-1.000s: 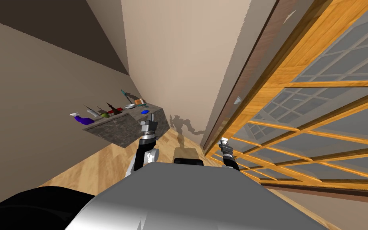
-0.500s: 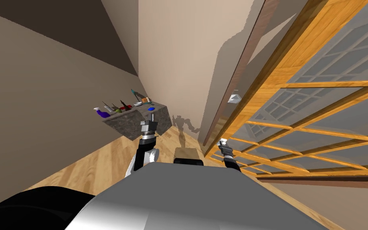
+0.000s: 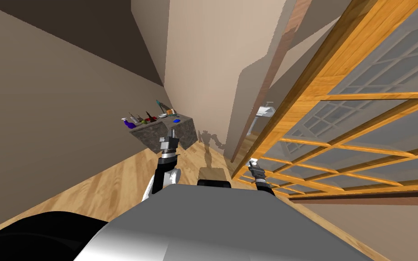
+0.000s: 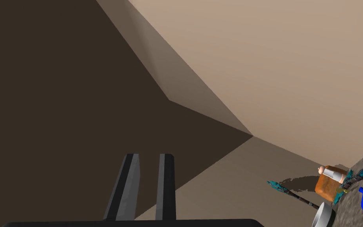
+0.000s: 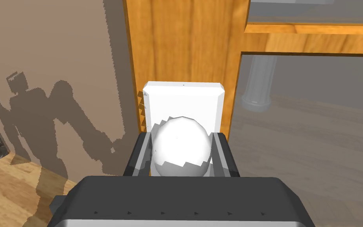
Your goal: Pull the door open
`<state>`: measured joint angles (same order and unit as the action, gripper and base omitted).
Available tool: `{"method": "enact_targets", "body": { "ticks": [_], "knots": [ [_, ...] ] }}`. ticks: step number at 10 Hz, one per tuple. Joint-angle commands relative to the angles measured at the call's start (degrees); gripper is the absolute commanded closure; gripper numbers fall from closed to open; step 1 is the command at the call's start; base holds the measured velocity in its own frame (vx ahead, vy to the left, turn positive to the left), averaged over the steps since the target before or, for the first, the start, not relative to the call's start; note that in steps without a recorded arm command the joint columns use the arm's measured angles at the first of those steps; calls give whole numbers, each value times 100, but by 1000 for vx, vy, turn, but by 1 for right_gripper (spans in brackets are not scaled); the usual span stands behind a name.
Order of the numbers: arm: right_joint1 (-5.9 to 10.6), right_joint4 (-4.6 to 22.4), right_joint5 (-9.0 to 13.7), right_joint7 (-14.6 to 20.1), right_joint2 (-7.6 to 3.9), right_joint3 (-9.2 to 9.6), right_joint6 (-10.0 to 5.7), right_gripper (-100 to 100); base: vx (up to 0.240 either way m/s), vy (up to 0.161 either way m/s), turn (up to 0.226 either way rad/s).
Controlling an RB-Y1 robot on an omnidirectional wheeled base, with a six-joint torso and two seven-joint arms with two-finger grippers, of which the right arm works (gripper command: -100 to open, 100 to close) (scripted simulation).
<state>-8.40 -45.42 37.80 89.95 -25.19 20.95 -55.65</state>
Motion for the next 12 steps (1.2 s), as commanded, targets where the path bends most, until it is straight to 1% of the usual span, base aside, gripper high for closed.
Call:
{"method": "enact_targets", "body": {
  "ticks": [1, 3, 4, 5, 6, 7, 11, 12],
  "knots": [
    [-86, -46, -55, 121, -100, 116, -101, 100, -245, -20, 97],
    [-182, -82, -140, 292, -239, 289, -242, 100, -254, -20, 109],
    [-174, -115, -105, 226, -223, 225, -157, 100, -106, -8, 20],
    [-252, -90, -157, 333, -293, 338, -277, 100, -172, -34, 132],
    [-280, -75, -181, 385, -331, 388, -349, 100, -252, -66, 163],
    [-328, -50, -221, 472, -395, 471, -469, 100, -266, -43, 162],
    [-457, 18, -331, 708, -570, 697, -797, 100, -231, -49, 126],
    [-435, 18, -312, 663, -542, 658, -722, 100, -108, -26, 29]
  ]
}}
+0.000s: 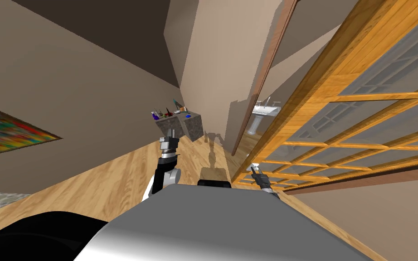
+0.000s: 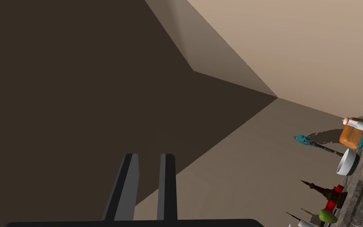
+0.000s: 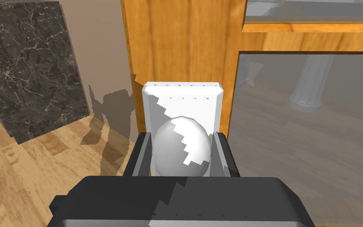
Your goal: Pull the door open
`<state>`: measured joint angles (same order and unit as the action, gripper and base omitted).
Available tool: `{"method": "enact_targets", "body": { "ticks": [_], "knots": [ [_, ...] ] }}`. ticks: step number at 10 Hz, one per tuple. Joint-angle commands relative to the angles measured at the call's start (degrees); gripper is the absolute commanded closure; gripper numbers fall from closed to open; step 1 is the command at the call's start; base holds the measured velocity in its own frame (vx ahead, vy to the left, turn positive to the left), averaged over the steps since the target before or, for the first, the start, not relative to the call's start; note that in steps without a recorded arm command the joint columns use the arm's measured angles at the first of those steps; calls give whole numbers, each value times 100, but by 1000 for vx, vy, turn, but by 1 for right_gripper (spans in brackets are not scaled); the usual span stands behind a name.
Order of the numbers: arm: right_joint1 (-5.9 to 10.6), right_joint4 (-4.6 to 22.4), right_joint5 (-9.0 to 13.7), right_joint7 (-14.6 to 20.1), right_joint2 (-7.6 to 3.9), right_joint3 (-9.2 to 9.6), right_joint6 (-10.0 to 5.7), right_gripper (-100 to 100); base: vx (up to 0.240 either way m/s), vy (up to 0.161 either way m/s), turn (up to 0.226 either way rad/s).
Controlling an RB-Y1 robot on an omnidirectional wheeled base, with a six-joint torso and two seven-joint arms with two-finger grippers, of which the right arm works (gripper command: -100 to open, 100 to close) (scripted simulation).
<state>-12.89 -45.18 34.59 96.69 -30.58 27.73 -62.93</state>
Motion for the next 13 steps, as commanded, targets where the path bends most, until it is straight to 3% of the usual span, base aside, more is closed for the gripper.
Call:
{"method": "enact_targets", "body": {
  "ticks": [1, 9, 10, 13],
  "knots": [
    [-21, 49, -3, 53, -39, 60, -102, 100, -139, -56, 156],
    [-129, 303, -21, 326, -245, 373, -633, 100, -216, -52, 155],
    [-98, 309, -25, 307, -221, 353, -578, 100, -102, -23, 32],
    [-120, 437, -58, 398, -250, 440, -745, 100, -158, -55, 137]
  ]
}}
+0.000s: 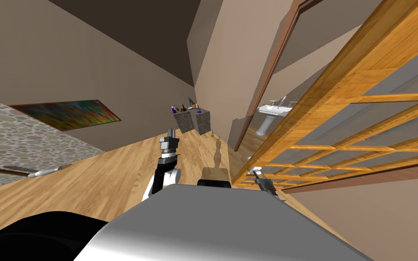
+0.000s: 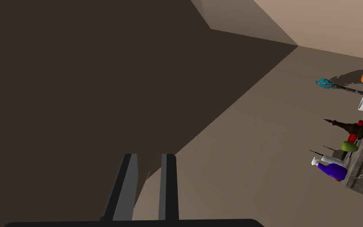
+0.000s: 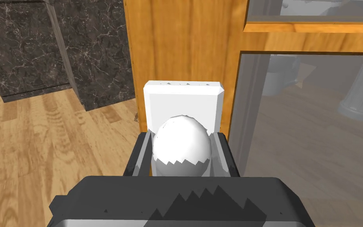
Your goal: Pull the door open
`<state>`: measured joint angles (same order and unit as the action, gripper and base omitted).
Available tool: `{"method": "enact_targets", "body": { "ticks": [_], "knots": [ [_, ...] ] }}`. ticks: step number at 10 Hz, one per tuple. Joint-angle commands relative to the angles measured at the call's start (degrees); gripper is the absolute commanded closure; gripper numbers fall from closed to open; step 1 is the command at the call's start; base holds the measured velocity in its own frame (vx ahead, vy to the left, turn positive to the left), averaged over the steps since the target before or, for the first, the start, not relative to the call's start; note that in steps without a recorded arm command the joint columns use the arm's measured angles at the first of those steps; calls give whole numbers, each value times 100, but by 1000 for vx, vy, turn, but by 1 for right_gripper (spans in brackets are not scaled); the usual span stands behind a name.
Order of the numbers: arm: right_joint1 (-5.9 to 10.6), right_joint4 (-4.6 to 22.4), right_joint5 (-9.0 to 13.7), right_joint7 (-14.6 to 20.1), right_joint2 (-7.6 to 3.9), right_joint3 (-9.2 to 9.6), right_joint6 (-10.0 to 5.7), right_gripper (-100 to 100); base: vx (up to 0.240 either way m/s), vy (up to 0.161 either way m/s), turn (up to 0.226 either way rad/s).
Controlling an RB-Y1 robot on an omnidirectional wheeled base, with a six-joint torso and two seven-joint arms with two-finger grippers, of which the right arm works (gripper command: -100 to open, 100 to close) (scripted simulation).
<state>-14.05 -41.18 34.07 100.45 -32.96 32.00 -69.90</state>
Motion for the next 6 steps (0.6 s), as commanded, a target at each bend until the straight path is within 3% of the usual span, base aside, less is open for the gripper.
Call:
{"method": "enact_targets", "body": {
  "ticks": [1, 6],
  "knots": [
    [-7, 79, -16, 53, -24, 38, -106, 100, -193, -68, 148],
    [-27, 289, -64, 203, -86, 162, -399, 100, -204, -50, 147]
  ]
}}
